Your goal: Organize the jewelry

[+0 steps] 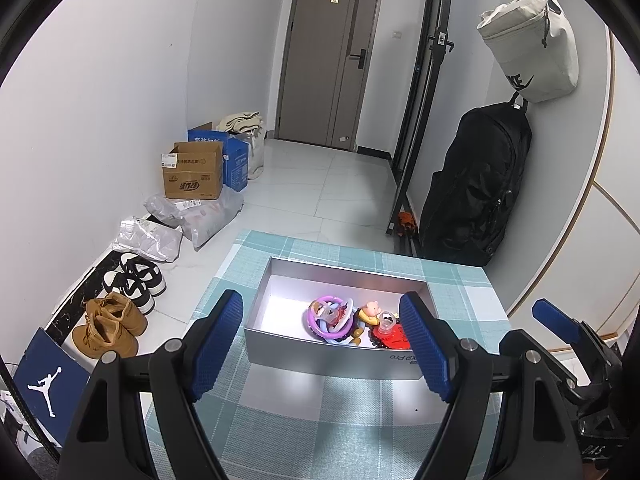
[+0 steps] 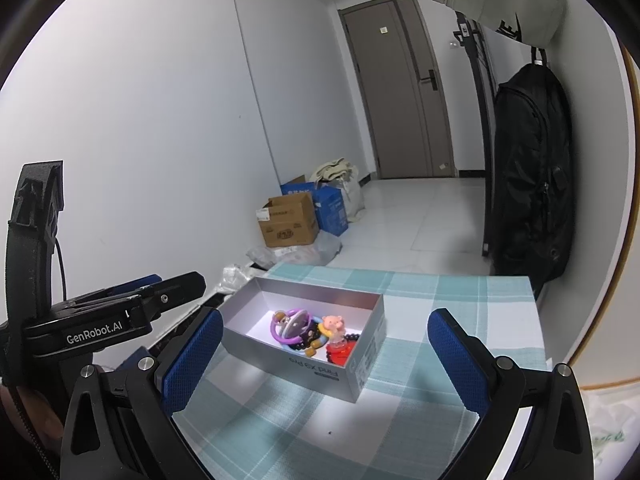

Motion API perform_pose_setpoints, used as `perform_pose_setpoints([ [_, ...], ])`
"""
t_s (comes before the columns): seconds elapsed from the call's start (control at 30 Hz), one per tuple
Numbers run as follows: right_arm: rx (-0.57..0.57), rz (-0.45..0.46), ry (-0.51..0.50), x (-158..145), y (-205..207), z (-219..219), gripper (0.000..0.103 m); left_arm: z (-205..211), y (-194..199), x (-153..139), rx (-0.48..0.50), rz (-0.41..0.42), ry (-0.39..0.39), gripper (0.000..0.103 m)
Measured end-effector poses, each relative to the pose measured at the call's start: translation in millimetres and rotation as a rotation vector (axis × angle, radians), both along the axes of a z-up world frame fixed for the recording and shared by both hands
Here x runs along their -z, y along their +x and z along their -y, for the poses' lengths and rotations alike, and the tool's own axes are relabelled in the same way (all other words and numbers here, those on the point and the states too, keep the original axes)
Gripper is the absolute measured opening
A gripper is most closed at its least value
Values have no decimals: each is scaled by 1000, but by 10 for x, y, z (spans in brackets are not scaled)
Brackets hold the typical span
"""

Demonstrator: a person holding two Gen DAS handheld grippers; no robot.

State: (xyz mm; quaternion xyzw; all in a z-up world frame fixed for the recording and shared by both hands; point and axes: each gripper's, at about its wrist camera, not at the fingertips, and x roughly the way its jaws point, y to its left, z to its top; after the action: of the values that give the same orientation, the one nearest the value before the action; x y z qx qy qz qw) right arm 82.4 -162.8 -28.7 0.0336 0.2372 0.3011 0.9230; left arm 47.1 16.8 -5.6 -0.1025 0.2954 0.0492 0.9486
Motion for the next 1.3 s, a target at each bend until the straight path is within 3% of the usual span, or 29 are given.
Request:
perform_pose_setpoints([
  [0.93, 4, -1, -14, 19, 5, -26, 103, 29, 41, 27, 27, 3, -3, 77],
  [1.13, 9, -10, -45, 54, 40, -47, 103, -23, 67, 156, 48, -61, -22, 77],
  [1.3, 11, -123, -108, 285, 215, -119, 103, -124, 76, 414, 41, -171, 12, 77],
])
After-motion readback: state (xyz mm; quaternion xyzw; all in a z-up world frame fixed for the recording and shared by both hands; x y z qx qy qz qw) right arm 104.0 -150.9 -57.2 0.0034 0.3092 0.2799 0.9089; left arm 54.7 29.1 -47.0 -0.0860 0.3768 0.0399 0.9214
